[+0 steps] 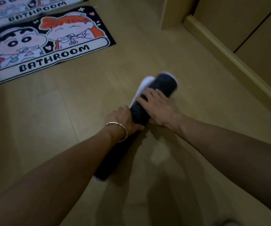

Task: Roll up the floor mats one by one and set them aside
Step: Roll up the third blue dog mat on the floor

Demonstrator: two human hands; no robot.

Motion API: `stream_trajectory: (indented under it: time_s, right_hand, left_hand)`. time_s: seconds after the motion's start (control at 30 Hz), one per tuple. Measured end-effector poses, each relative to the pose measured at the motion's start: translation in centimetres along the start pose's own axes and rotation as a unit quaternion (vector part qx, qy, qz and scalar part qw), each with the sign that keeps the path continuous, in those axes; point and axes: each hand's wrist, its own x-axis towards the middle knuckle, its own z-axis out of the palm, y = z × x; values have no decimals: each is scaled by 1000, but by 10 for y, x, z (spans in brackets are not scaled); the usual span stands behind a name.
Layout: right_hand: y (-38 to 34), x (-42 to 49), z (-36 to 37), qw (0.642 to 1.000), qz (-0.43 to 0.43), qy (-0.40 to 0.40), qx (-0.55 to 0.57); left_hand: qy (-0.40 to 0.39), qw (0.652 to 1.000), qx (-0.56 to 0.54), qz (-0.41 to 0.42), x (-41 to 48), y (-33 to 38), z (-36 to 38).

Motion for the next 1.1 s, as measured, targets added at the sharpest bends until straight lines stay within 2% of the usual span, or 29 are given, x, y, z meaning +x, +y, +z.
stream_trajectory:
  time_s: [0.07,0.17,0.27,0.37,0.47,0.53,0.63,0.7,0.8,0.97,1.07,1.1]
  right_hand:
    - [1,4,-15,995,69,54,49]
    - [-5,7,-31,971,137,111,163]
    - [-5,6,-36,949,154,85,261]
    - [-1,6,-43,918,161,57,358]
    - [3,4,-46,922,172,58,341]
    - [15,-3,-42,942,203,86,254]
    - [49,-21,-36,955,230,128,140]
    - [77,-35,-34,955,240,121,126]
    - [123,-61,-28,952,258,102,130]
    - [191,-125,-2,942,304,103,97]
    - [220,-171,29,935,331,99,78]
    - [226,-186,41,931,343,97,82]
  left_hand:
    - [29,987,-139,-68,11,4,-13]
    - [74,923,-348,-146,26,15,-33]
    - [89,832,-503,-215,40,28,-50]
    - [98,753,-589,-277,48,45,-66]
    - [66,691,-668,-268,53,68,-78]
    - [16,706,-672,-226,54,86,-82]
    - [-15,724,-656,-214,51,116,-80]
    - [-20,740,-642,-201,50,141,-73]
    - [-58,744,-647,-159,53,182,-60]
    - [-84,712,-687,-118,64,253,-42]
    - [-94,671,-726,-119,73,294,-27]
    - [-96,672,-723,-128,76,309,-20]
